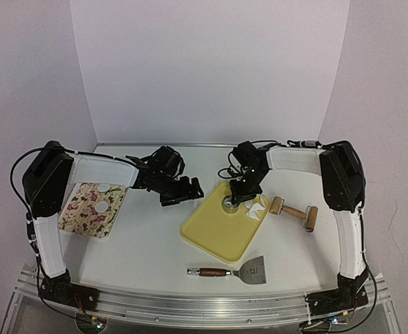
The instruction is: Roll out the dumpling wrappers from the dough
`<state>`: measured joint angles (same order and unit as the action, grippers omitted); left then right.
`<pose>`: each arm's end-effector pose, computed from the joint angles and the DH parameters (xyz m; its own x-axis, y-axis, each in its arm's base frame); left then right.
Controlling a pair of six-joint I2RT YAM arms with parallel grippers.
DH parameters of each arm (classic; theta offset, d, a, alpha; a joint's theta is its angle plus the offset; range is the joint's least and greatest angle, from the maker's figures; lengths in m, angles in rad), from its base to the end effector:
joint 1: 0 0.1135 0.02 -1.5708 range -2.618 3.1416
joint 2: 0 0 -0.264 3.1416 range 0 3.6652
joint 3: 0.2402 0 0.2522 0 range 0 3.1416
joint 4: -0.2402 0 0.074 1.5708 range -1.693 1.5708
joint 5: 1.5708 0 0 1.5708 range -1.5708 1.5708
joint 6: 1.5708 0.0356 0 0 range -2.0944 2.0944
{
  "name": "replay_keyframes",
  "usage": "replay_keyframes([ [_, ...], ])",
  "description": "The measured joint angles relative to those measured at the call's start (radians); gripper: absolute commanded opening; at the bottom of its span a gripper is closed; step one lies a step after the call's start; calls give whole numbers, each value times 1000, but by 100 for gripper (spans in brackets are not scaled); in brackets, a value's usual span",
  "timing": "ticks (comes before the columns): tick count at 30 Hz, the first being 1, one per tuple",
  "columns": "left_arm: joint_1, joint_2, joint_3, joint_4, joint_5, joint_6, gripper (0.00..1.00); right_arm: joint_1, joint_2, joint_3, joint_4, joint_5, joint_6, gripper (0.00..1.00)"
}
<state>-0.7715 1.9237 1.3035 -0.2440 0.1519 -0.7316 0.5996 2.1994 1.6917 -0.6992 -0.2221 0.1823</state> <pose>0.2947 -0.2941 0.1846 -0.9132 -0.0330 -0.4062 0.2010 0.8306 -0.5194 0.3730 0.2645 0.1588 -0.8702 -0.3806 -0.3127 -0.4651 0.8440 0.2670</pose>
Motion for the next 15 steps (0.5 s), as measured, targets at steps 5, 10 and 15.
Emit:
replay_keyframes([
  [5,2,-16,-15,0,-6,-1,95,20,0,0,-4,29,-6,12],
  [10,3,-25,-24,-4,-8,-1,96,41,0,1,-11,35,-11,9],
  [15,6,-37,-39,-7,-16,-1,96,67,0,1,-22,33,-20,7],
])
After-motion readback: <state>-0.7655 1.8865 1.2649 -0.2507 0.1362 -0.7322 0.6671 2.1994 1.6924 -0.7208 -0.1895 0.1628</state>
